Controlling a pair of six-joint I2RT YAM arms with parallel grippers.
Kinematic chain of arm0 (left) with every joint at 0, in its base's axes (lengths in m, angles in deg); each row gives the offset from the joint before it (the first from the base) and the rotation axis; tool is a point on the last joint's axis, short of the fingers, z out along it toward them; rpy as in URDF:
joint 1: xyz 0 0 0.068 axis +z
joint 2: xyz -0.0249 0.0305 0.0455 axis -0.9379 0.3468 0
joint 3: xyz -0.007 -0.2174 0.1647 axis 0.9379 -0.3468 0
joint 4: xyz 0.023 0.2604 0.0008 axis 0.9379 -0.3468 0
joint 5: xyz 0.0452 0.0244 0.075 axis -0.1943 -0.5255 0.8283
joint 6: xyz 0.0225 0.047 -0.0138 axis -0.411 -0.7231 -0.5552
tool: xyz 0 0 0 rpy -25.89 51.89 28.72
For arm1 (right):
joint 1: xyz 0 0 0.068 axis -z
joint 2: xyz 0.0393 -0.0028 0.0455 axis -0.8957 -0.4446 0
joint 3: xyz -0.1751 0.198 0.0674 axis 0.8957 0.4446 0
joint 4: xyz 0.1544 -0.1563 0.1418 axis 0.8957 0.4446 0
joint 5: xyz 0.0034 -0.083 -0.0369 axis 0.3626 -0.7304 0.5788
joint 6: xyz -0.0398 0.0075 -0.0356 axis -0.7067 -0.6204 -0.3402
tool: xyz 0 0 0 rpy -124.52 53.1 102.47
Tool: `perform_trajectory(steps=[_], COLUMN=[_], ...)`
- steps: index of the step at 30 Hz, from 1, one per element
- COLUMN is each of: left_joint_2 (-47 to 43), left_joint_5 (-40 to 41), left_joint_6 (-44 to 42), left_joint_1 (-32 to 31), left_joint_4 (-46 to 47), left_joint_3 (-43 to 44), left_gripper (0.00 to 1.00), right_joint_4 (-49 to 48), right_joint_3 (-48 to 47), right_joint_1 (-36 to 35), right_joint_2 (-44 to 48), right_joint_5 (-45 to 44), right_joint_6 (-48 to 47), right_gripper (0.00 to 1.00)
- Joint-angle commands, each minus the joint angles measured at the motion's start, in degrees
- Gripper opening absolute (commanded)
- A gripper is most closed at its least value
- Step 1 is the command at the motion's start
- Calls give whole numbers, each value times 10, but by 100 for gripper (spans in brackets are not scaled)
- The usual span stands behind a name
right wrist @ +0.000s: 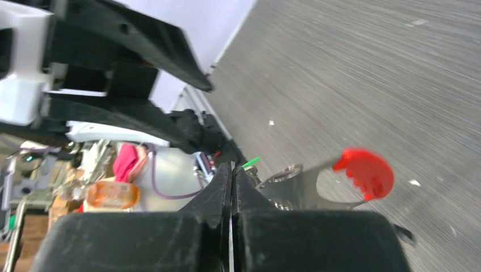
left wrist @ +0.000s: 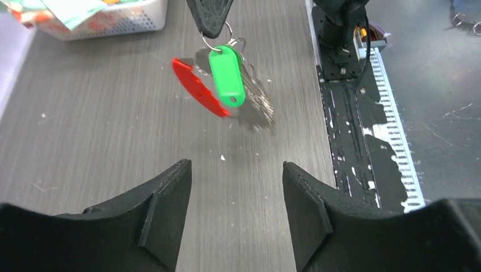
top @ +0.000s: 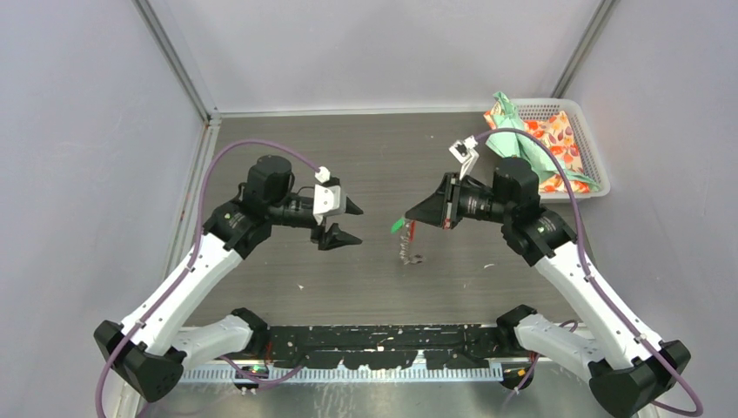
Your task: Put the keys on the keyring
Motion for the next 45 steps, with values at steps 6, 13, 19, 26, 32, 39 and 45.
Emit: perform_trajectory(steps=[6,13,19,26,32,39,45], left_joint_2=[-6,-12,1,-6,-10,-16,-9], left_joint_5=[28,87,93,32,-46,-55,15], left_joint_6=[57,119,169,188,182,151,170], left_joint_1=[-70,-97,-97,-97,-97,-97,-97], left_joint_4=[95,124,149,157,127,71,105], left_joint_3=[40,33,45,46,47,62,57], left_gripper=[62,67,60,47,30,47,66], right_joint_4=[-51,-28,36,50,57,109,134], right_joint_3=[-98,-132,-171,-184,-188,-215,-233], right_joint_1=[-39,-80,-125,-145,-154,-166,-185], right_joint_2=[-28,-27,-38,-38,-37,-40,-53], right_joint_5=[84,49,-2,-27,-34,-83,-103], right_joint_6=[11,-9,-62,-73,-76,-106,-121], right_gripper=[1,1,1,1,1,1,1])
